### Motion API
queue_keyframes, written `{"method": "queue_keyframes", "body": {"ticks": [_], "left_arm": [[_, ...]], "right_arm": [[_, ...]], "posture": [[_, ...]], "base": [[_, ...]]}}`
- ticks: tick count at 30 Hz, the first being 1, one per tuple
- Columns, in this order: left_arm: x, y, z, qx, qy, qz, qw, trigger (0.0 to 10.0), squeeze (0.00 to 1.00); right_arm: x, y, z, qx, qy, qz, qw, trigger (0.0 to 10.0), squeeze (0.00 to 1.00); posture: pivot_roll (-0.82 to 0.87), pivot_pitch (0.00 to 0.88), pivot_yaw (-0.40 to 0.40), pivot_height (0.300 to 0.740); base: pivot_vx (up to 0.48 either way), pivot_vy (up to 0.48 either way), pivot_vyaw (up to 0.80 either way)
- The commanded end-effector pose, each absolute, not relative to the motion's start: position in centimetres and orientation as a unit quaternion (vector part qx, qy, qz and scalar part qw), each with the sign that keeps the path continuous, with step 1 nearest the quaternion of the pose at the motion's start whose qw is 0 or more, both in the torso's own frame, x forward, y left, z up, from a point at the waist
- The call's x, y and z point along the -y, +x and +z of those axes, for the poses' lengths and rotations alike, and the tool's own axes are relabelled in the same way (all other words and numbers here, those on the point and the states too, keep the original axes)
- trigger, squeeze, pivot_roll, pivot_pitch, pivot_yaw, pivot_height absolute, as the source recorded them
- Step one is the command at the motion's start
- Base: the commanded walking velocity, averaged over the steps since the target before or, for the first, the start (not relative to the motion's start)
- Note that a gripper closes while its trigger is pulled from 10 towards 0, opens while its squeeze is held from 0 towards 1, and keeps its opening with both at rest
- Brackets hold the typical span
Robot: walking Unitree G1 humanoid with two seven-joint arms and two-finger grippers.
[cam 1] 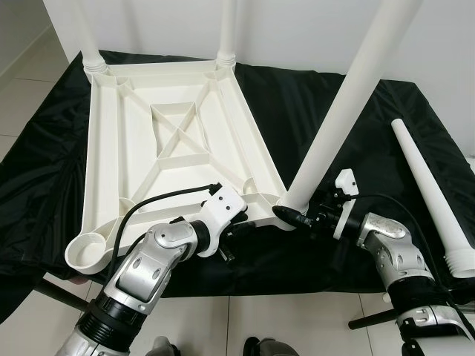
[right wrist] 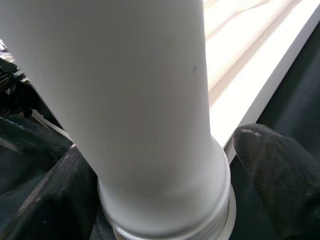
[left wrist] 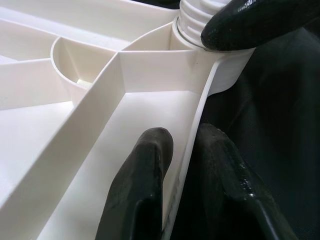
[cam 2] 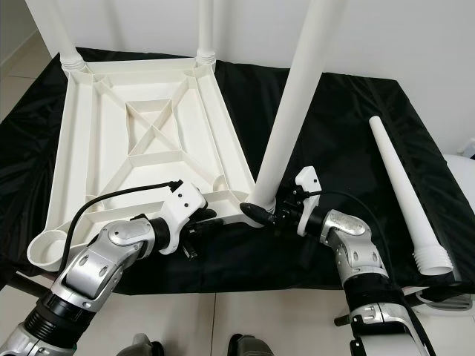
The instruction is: Building children table
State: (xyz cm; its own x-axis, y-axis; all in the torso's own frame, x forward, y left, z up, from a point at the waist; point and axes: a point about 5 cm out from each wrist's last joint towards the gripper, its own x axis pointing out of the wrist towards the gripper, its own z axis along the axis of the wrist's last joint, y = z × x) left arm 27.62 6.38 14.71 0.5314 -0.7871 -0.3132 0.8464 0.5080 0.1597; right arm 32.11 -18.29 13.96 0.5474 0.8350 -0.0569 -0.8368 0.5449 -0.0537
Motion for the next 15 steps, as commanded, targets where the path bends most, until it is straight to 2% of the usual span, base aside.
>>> {"method": "queue_keyframes", "body": {"ticks": [1,2,3,4,5,15], "left_arm": [[-6.03,27.16,14.96,-0.093,0.150,-0.486,0.856,10.0,0.00],[-6.03,27.16,14.96,-0.093,0.150,-0.486,0.856,10.0,0.00],[-6.01,27.13,14.97,-0.093,0.150,-0.487,0.856,10.0,0.00],[-6.01,27.13,14.97,-0.093,0.150,-0.487,0.856,10.0,0.00],[-6.00,27.12,14.98,-0.093,0.150,-0.487,0.855,10.0,0.00],[-6.02,27.07,15.06,-0.092,0.150,-0.487,0.856,10.0,0.00]], "right_arm": [[18.47,32.26,13.87,-0.015,-0.044,0.477,0.877,6.5,0.00],[18.47,32.26,13.87,-0.015,-0.044,0.477,0.877,6.5,0.00],[18.39,32.44,13.92,-0.013,-0.044,0.480,0.876,0.7,0.00],[18.39,32.44,13.92,-0.013,-0.044,0.480,0.876,0.7,0.00],[18.29,32.57,14.00,-0.010,-0.039,0.482,0.875,0.0,0.00],[18.21,32.54,13.70,-0.008,-0.028,0.484,0.875,0.0,0.00]], "posture": [[-0.05,0.121,-0.050,0.740],[-0.05,0.121,-0.050,0.740],[-0.04,0.122,-0.049,0.740],[-0.04,0.122,-0.049,0.740],[-0.04,0.122,-0.049,0.740],[-0.04,0.125,-0.054,0.740]], "base": [[0.000,0.000,0.00],[0.000,0.000,0.00],[0.000,0.000,0.00],[0.000,0.000,0.00],[0.000,0.000,0.00],[0.000,0.000,0.00]]}}
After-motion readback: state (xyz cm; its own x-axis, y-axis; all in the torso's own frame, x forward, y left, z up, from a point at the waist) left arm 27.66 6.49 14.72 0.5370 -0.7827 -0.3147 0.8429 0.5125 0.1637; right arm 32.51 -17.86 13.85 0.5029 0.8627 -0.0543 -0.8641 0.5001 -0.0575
